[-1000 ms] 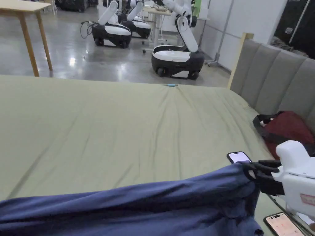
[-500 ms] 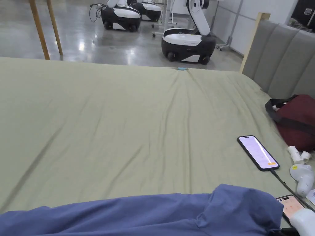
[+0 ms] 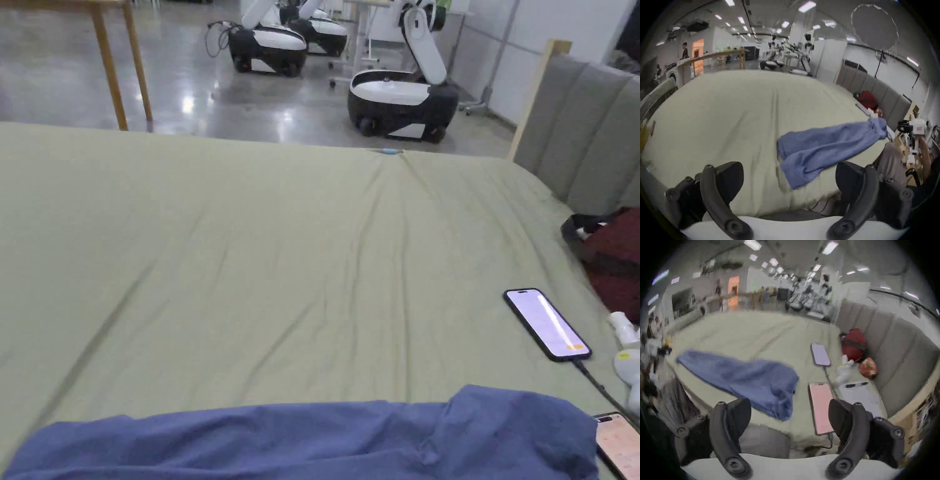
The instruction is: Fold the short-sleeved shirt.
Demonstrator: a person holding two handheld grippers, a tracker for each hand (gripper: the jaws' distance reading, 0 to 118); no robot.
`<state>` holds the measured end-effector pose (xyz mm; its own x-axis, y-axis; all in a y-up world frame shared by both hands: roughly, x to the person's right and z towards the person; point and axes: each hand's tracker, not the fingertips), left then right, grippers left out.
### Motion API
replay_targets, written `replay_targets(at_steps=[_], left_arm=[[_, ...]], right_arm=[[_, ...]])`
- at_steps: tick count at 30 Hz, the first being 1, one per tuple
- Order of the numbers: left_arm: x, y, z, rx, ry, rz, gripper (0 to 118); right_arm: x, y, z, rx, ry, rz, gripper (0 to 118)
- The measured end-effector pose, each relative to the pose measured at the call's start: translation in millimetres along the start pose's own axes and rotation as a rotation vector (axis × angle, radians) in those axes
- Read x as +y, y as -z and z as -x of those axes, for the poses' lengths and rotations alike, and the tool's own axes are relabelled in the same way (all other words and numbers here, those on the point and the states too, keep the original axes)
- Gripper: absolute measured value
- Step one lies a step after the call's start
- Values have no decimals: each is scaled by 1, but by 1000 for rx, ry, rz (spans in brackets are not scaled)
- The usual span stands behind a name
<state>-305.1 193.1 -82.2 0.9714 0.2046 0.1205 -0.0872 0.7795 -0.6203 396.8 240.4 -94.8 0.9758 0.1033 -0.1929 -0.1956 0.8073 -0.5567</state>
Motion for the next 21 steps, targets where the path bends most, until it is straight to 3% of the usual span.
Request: replay_targets(at_steps=[2, 3, 4, 5, 6, 8, 14, 15, 16, 17, 19, 21], left_arm=[[-5, -35, -1, -13, -40, -58, 110], [-7, -47, 0, -33, -65, -82, 96], [-11, -51, 1, -48, -94, -137, 67], [-13, -57, 1, -41, -110, -175, 24], [-15, -60, 0, -16, -113, -173, 0], [-15, -60, -6, 29, -91, -172, 0], [-13, -29, 15, -114, -250, -88, 0], [-13, -20, 20, -143, -295, -87, 6], [-13, -5, 29, -186, -348, -75, 27], [-15, 8, 35, -253, -432, -7, 70], [-17, 31, 44, -330, -513, 33, 98], [-22, 51, 40, -366, -579, 24, 117]], right_arm=[[1, -40, 11, 49, 88, -178, 99], [2, -49, 14, 83, 128, -218, 86], [3, -56, 19, 109, 164, -256, 61], [4, -60, 24, 106, 166, -302, 23], [3, -60, 30, 92, 157, -320, 0], [7, -58, 37, 86, 138, -307, 0], [18, -51, 63, 184, 69, -264, 0], [18, -52, 65, 179, 66, -264, 0], [18, -54, 66, 181, 57, -260, 0], [17, -56, 67, 192, 49, -256, 0], [16, -58, 70, 198, 44, -254, 0], [15, -61, 71, 205, 38, -256, 0]])
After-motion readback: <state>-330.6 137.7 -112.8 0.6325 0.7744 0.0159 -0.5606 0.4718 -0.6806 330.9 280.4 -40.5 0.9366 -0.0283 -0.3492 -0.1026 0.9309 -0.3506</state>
